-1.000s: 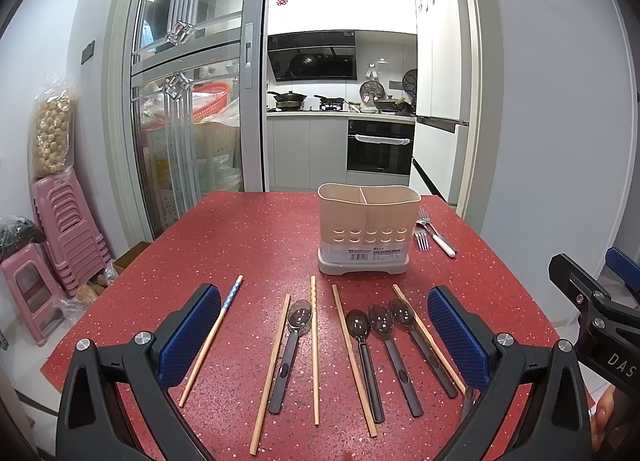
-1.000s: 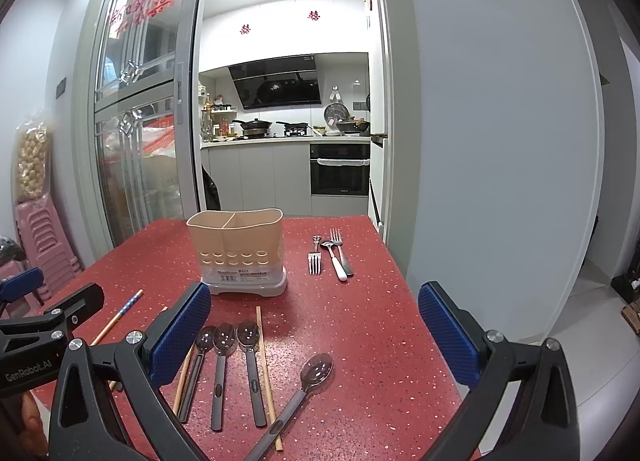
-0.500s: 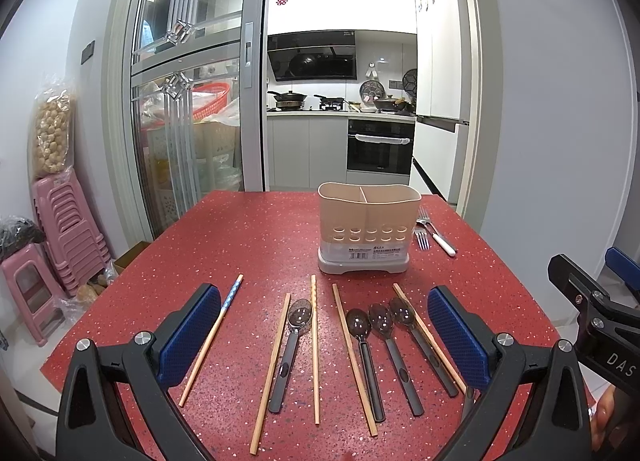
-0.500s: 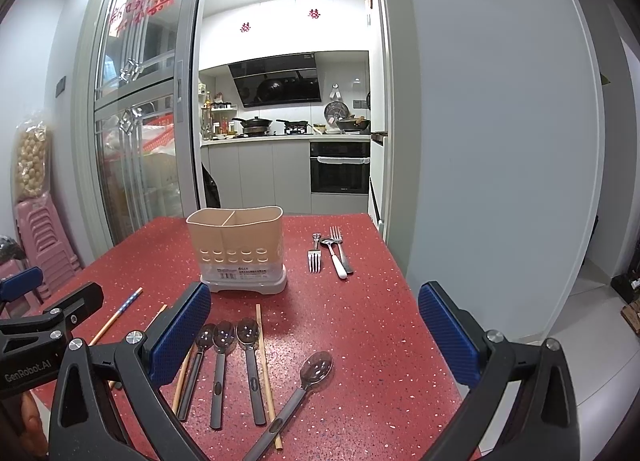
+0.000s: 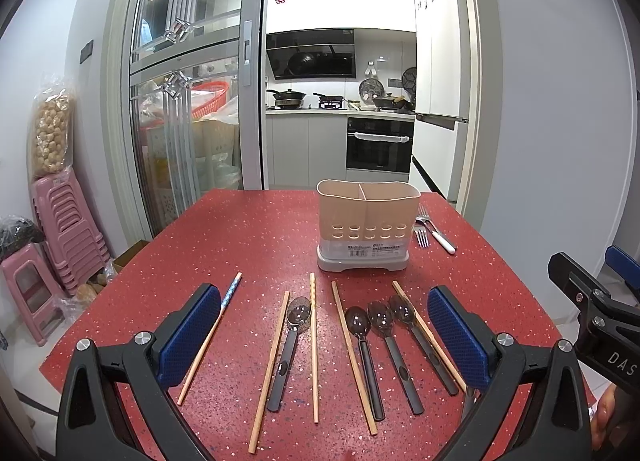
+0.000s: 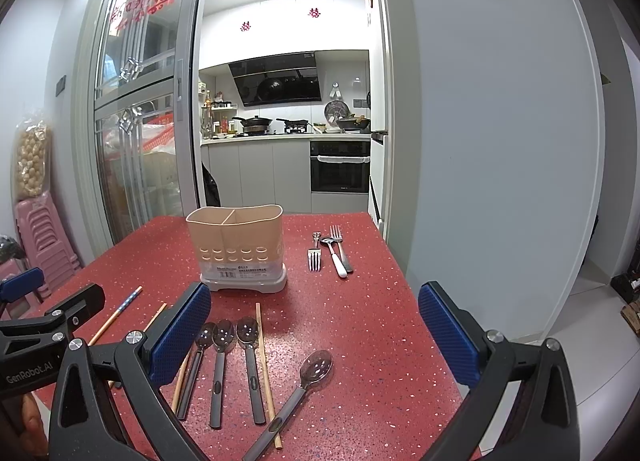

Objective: Organize utensils
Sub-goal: 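Grasp the dark-handled spoon with the right tool while the left tool grasps the blue-patterned chopstick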

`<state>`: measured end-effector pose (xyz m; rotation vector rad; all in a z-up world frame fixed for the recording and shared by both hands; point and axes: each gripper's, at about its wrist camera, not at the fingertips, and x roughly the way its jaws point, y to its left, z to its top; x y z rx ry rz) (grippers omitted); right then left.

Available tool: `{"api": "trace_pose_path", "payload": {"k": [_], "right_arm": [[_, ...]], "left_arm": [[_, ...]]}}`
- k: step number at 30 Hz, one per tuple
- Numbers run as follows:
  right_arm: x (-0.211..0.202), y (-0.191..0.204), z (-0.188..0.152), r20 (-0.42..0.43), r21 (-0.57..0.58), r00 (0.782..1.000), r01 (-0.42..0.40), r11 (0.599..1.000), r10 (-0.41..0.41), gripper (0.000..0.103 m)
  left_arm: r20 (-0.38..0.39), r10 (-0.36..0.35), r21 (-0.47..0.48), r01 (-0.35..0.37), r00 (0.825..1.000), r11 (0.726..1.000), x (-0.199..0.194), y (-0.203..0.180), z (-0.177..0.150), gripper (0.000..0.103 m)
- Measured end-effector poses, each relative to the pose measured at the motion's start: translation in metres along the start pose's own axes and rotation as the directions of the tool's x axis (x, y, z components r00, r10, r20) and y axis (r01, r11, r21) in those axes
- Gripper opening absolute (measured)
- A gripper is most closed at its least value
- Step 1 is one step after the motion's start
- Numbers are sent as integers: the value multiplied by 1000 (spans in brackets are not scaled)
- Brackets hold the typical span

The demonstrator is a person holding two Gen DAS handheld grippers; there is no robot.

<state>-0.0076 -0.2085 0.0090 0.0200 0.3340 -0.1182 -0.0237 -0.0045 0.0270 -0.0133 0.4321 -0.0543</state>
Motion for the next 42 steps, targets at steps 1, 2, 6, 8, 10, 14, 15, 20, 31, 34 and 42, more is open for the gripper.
{"api": "trace_pose_path", "payload": {"k": [1,2,6,8,10,14,15,20,31,34,42], "right_arm": [[0,0,-1,-2,0,1000,0,1000,0,103],[1,-1,-2,-3,0,1000,1,1000,-1,103],[4,-4,-4,-16,5,1000,2,1000,-2,103],[7,-8,-4,-29,15,1000,2,1000,-1,103],[12,-15,-2,-48,27,999,6,1000,-4,103],[29,-31,0,-116,47,993,14,999,-8,103],[35,-35,0,-139,49,990,14,999,-7,103],[76,-55,-8,-333,98,942,-4,995,37,103],[148,-43,-57,-675,144,729,-25,989,117,103],[158,-33,-62,-726,138,677,-33,990,124,94],[186,-21,-67,-821,154,556,0,988,128,81]], "left_arm": [[-2,0,1,0,1000,1000,0,0,0,103],[-4,0,3,0,1000,1000,1,-1,-1,103],[-12,6,6,-6,1000,1000,5,0,-1,103],[-25,11,-1,-11,1000,1000,9,4,-2,103],[-42,13,-11,-13,999,1000,14,11,-4,103],[-88,30,-14,-31,996,999,30,28,-7,103],[-102,45,-9,-46,994,999,35,34,-8,103],[-185,104,6,-105,977,995,67,63,-14,103],[-417,116,-21,-137,901,990,139,131,-35,103],[-455,116,13,-124,883,992,158,133,-36,103],[-557,87,46,-75,826,996,215,128,-31,103]]}}
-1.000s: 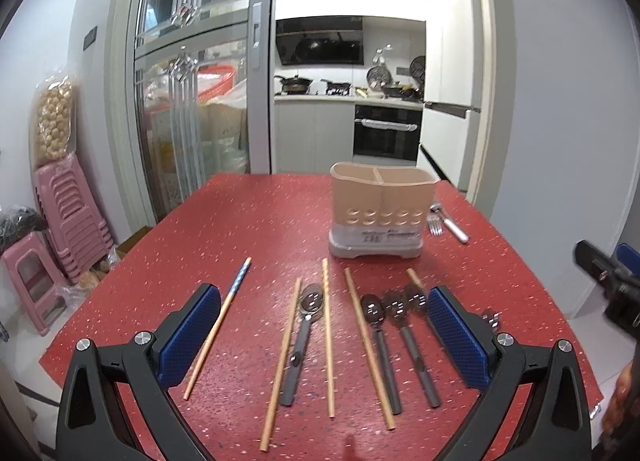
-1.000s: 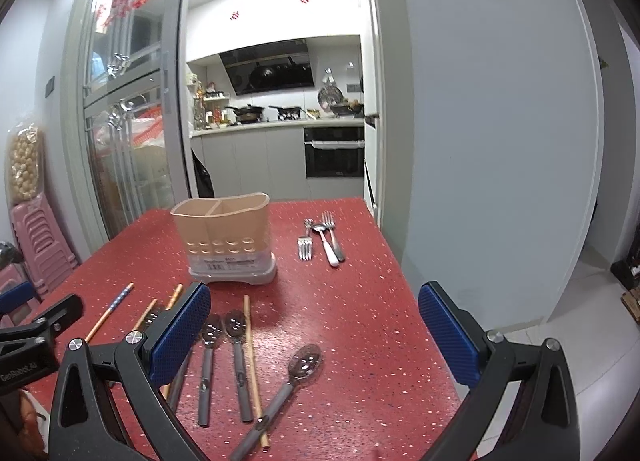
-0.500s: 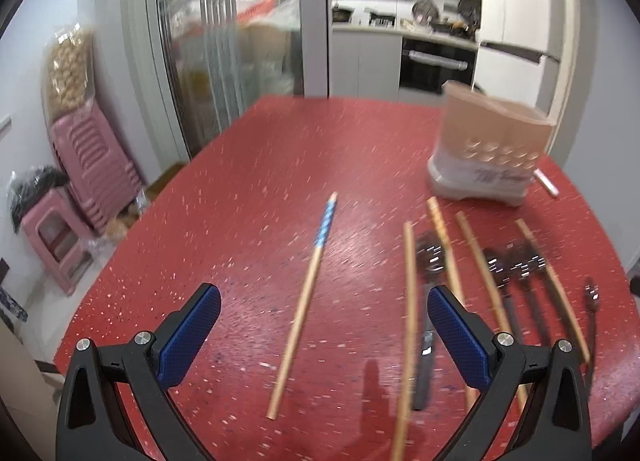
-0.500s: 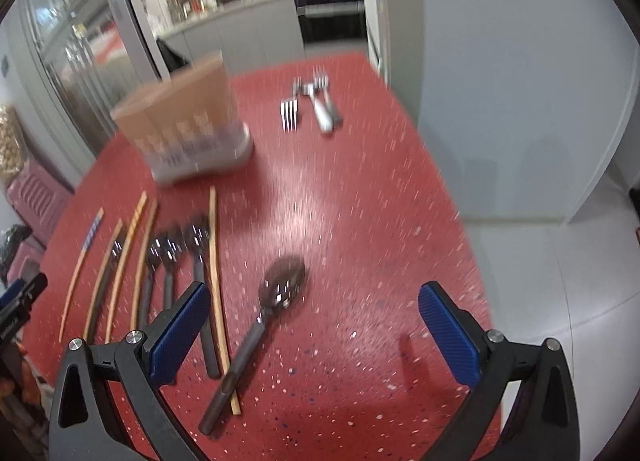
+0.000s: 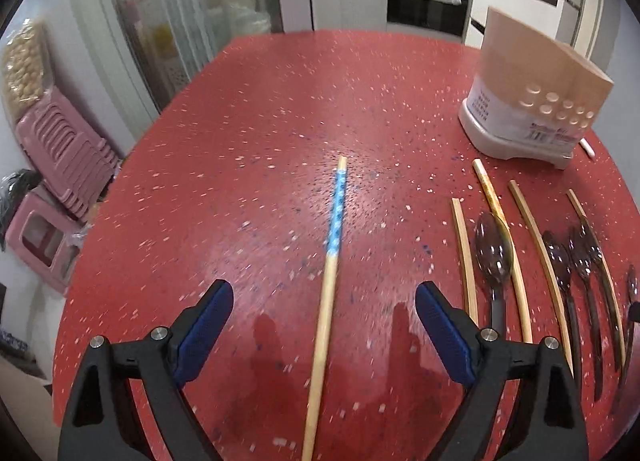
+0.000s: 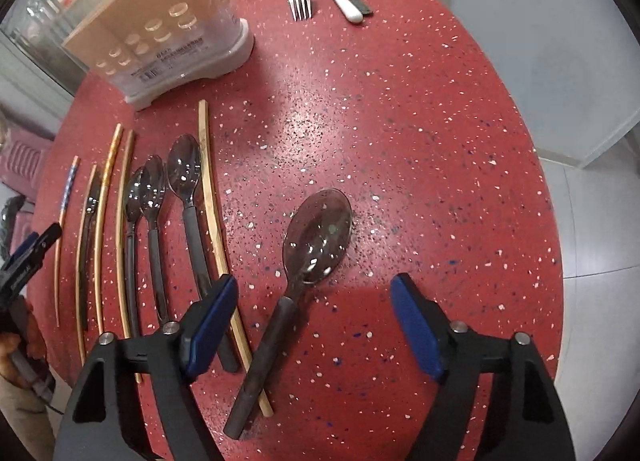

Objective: Organize utensils
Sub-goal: 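Grasp the dark-handled spoon with the right tool while the left tool grasps the blue-patterned chopstick, then carry the spoon and chopstick to the beige holder and drop them in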

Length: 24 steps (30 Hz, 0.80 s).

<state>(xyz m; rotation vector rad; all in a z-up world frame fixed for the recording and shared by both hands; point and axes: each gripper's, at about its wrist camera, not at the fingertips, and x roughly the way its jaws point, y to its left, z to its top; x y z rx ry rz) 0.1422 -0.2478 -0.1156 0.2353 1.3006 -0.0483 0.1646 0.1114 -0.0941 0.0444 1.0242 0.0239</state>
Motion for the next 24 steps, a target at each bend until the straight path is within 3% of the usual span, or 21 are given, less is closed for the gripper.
{"api": "trace_pose_path", "payload": {"k": [8,11,12,14,16,18,24], "right_arm": [[10,33,4,-40,-159,992,114,981,-122,75],[7,40,4,-26,-195,993,105,975,-112,55],[5,41,5,-26,-203,994,100,974,-108,41],[3,44,7,-29,-222,995,91,971,-100,35],[-2,45,7,-23,-247,997,70,967,-78,13],[-3,39,7,-17,-244,999,40,969,-45,13],[-11,21,15,14,-199,996,-81,977,85,13]], "left_arm": [[-80,2,76,4,997,997,23,-16,21,100],[-105,-17,73,25,994,997,26,-15,26,99],[-117,-33,70,41,993,997,27,-14,28,95],[-145,-90,51,98,985,994,28,-9,37,84],[-149,-97,60,107,984,992,29,-13,38,79],[-140,-112,79,124,984,989,26,-16,40,32],[-114,-92,63,100,989,993,22,-24,39,31]]}}
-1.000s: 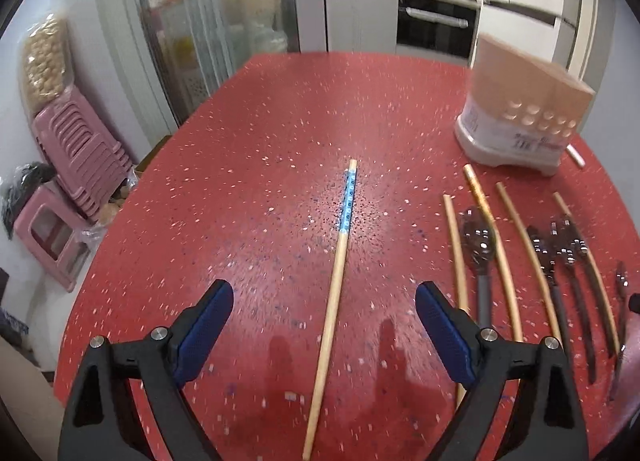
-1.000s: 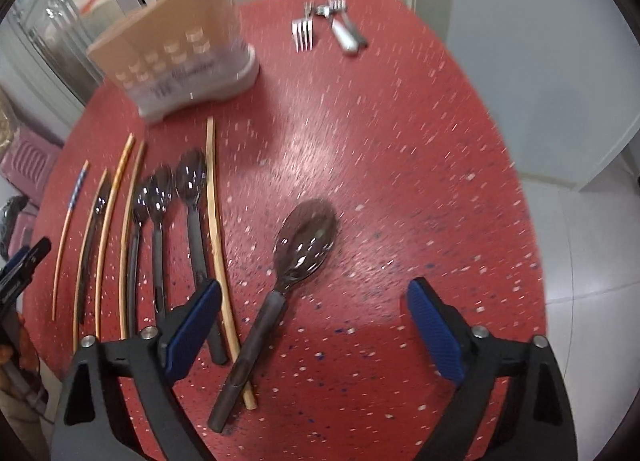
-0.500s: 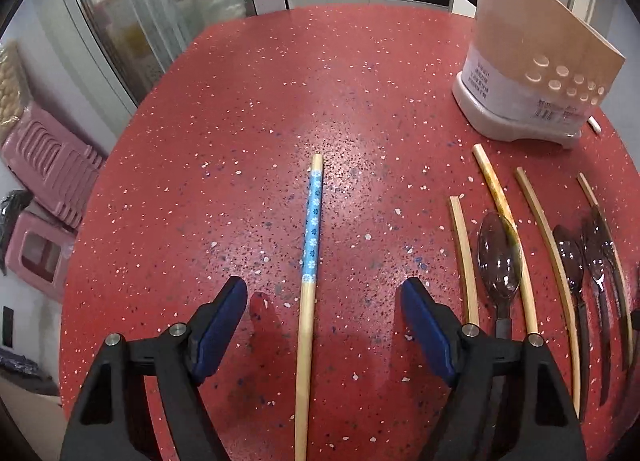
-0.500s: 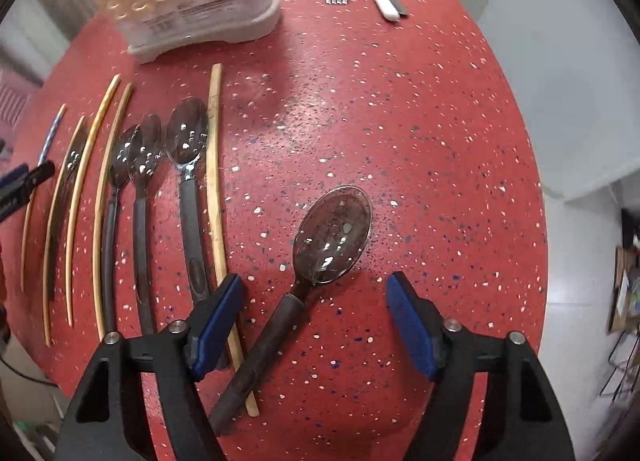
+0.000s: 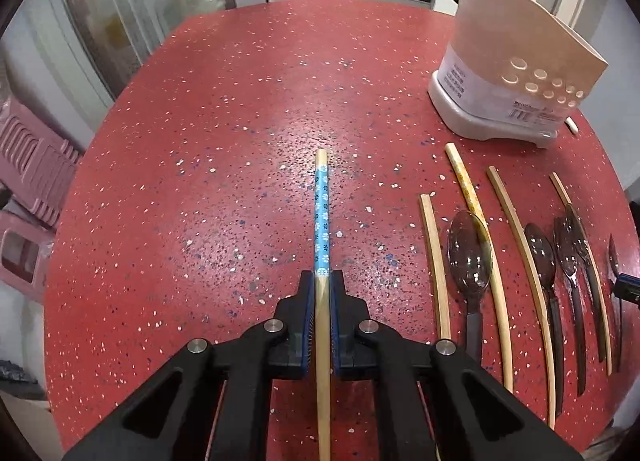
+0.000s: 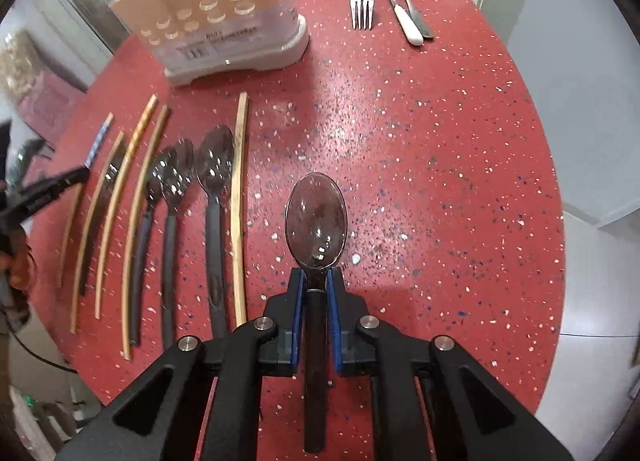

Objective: Organize utensils
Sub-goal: 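Carry the spoon and chopstick to the beige holder and drop them in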

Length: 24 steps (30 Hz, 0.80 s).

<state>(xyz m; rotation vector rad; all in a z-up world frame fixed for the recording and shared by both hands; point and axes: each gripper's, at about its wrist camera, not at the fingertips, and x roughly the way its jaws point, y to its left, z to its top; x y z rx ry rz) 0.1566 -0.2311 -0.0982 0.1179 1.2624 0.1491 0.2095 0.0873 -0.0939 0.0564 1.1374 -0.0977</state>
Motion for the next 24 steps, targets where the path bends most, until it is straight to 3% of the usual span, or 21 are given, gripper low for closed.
{"api": "trace_pose_path", "payload": {"k": [6,11,17,24], "right_arm": [[-25,-12,7,111,10,989,-101,995,99,13],[-54,-20,21,243,-14,957,-159,987,158,13],[-87,-10,45,351,-47,908,-227,973,229,13],[-112,-1,90,438,-78,860,-252,965,260,13]], "left_arm": [[122,-9,-67,17,993,998,-35,-2,-21,31],[261,-25,-111,56,965,992,-85,-8,-17,31],[406,-57,-112,111,912,988,-138,-17,5,31],[535,-105,-97,185,838,978,-171,-37,69,31]]}}
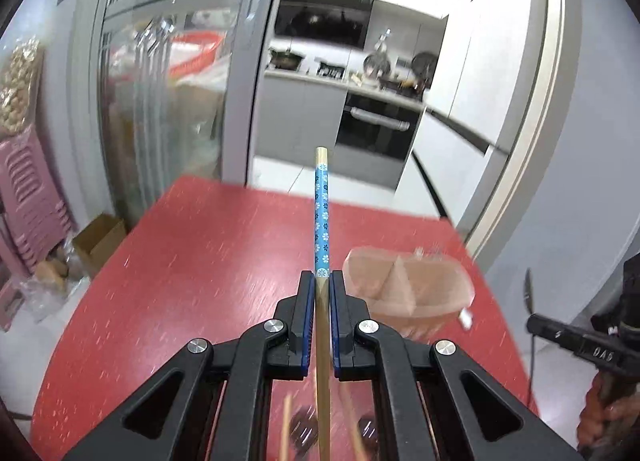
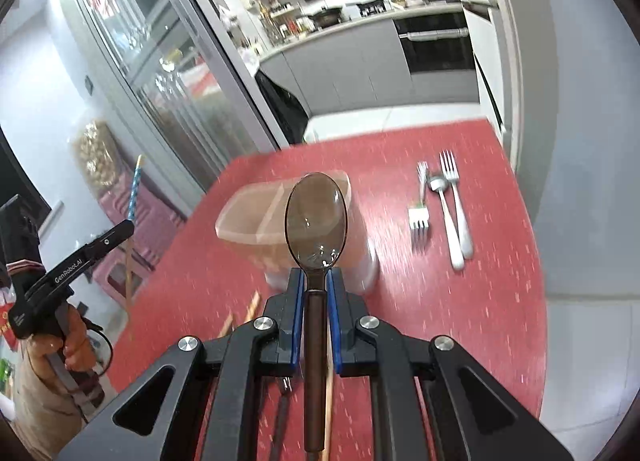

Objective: Organize utensils
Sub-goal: 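Carry the spoon and chopstick to the beige holder and drop them in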

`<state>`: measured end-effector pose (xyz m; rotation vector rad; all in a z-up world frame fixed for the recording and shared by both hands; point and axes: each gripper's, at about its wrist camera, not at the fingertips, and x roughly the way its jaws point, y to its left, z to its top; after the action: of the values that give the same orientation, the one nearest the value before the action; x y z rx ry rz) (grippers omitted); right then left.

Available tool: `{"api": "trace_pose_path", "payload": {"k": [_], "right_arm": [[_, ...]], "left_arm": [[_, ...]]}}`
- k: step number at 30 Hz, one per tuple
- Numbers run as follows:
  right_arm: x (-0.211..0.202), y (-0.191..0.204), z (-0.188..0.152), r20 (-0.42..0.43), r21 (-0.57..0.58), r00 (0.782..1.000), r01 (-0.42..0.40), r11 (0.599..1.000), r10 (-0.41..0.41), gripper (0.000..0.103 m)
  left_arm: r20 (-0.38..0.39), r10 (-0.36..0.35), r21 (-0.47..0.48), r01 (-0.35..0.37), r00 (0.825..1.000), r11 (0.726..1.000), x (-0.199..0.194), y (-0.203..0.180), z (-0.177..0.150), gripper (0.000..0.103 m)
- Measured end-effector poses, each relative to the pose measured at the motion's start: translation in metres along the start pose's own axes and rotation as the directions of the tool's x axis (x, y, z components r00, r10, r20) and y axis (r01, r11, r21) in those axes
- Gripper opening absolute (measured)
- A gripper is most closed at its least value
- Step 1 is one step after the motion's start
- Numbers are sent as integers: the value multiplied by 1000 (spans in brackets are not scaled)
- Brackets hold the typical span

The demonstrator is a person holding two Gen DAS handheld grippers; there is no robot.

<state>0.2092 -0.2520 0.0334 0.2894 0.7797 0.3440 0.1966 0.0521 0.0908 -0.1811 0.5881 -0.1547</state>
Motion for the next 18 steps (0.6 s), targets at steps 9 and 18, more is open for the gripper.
{"api": "trace_pose_path", "payload": {"k": [9,18], "right_arm": [[29,8,69,129,-2,992,-13,1000,13,13],[83,6,107,194,-26,981,-14,1000,19,13]], "left_arm": [[106,-41,-70,49,994,996,47,-27,61,31],[169,-20,-90,36,985,995,99,-36,73,31]]}}
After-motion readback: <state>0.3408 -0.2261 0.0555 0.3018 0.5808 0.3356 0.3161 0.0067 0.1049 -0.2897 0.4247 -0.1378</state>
